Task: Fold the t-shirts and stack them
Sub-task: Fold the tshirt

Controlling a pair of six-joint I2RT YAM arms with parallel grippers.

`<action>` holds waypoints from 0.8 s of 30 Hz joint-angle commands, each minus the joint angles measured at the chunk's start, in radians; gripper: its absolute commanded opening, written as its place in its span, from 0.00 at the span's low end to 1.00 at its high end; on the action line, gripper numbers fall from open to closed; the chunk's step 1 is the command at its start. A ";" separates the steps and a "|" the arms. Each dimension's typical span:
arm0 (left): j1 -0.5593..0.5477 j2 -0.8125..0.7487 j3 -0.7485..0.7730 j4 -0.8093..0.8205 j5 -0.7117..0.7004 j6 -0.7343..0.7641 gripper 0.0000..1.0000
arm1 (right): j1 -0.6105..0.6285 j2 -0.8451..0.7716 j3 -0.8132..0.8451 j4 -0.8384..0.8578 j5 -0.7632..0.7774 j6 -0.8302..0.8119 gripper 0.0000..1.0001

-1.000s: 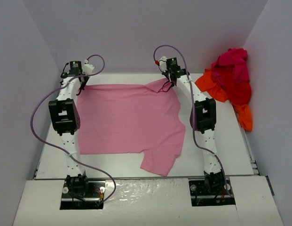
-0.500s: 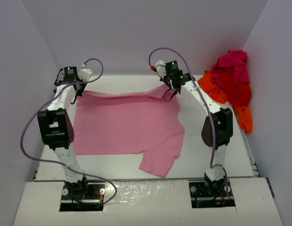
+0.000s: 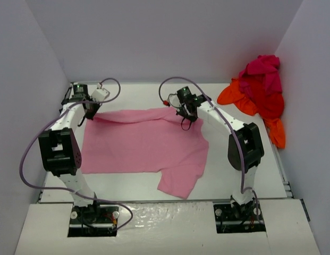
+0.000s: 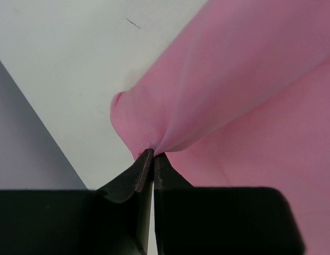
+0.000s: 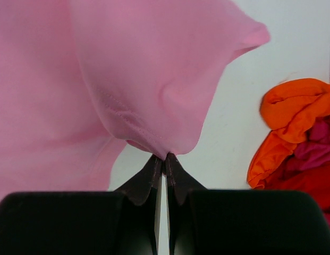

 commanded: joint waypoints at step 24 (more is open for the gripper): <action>0.139 -0.013 -0.063 -0.019 0.102 0.070 0.00 | -0.051 -0.117 0.019 -0.206 -0.095 -0.017 0.00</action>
